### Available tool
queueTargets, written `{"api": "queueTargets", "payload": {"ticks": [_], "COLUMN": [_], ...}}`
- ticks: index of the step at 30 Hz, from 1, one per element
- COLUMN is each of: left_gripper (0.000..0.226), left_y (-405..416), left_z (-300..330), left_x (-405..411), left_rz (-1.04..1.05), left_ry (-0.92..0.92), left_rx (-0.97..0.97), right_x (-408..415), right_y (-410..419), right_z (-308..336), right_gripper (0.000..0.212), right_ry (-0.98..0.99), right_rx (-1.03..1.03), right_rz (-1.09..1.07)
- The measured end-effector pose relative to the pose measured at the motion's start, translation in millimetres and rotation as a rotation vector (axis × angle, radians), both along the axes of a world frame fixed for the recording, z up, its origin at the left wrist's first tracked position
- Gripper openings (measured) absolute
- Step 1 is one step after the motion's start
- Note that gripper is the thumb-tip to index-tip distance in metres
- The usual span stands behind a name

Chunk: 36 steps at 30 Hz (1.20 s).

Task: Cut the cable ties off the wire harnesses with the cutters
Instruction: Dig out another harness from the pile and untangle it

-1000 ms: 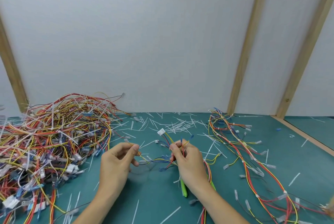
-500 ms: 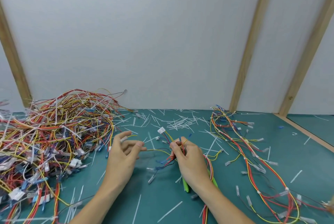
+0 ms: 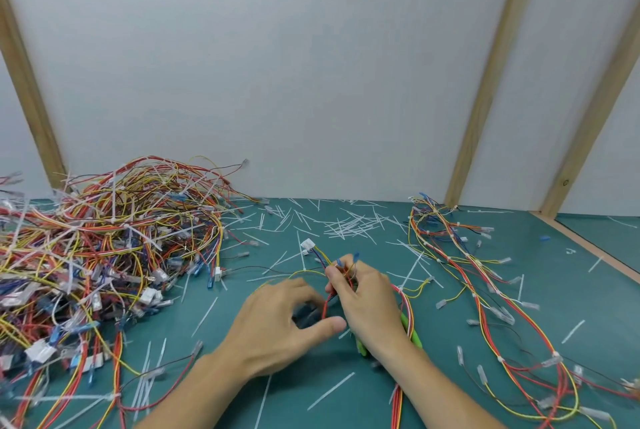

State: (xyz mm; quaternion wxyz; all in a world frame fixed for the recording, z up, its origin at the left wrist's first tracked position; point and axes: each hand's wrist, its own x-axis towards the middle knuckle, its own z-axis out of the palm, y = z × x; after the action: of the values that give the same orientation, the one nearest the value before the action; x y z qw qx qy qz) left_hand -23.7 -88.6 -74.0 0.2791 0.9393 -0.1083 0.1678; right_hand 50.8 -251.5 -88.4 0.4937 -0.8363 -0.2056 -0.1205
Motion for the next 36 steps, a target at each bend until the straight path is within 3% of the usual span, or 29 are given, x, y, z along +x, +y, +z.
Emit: {"api": "queueTargets", "payload": {"ticks": [7,10,14,18,26,32,36], "left_gripper": [0.04,0.024,0.012,0.012,0.017,0.024,0.028], "left_y": [5,7,13,25,28,29,29], "left_z": [-6,-6,-11,-13,-7,-6,-3], "left_x": [10,12,16,21,22,20,19], "left_rz": [0.077,0.115,0.305,0.447,0.48,0.463,0.432], "left_ry": [-0.045,-0.041,-0.058,-0.041,-0.094,-0.149,-0.181], "left_rx": [0.178,0.141,-0.005,-0.29,-0.587,-0.625,-0.642], "right_x": [-1,-7,-11,-8,-9,-4,-1], "right_y": [-1,-3,-9,-14,-16,-10,-10], "right_z": [6,13,21,18,18,9,8], "right_gripper": [0.01,0.029,0.069,0.087,0.096,0.102,0.094], "right_ry": [-0.248,-0.244,-0.221,-0.125,-0.136,-0.187,-0.195], "right_rx": [-0.272,-0.33,-0.391,-0.391,-0.189,-0.45,-0.558], "right_rz": [0.09,0.127,0.08,0.012,-0.09,-0.045,-0.127]}}
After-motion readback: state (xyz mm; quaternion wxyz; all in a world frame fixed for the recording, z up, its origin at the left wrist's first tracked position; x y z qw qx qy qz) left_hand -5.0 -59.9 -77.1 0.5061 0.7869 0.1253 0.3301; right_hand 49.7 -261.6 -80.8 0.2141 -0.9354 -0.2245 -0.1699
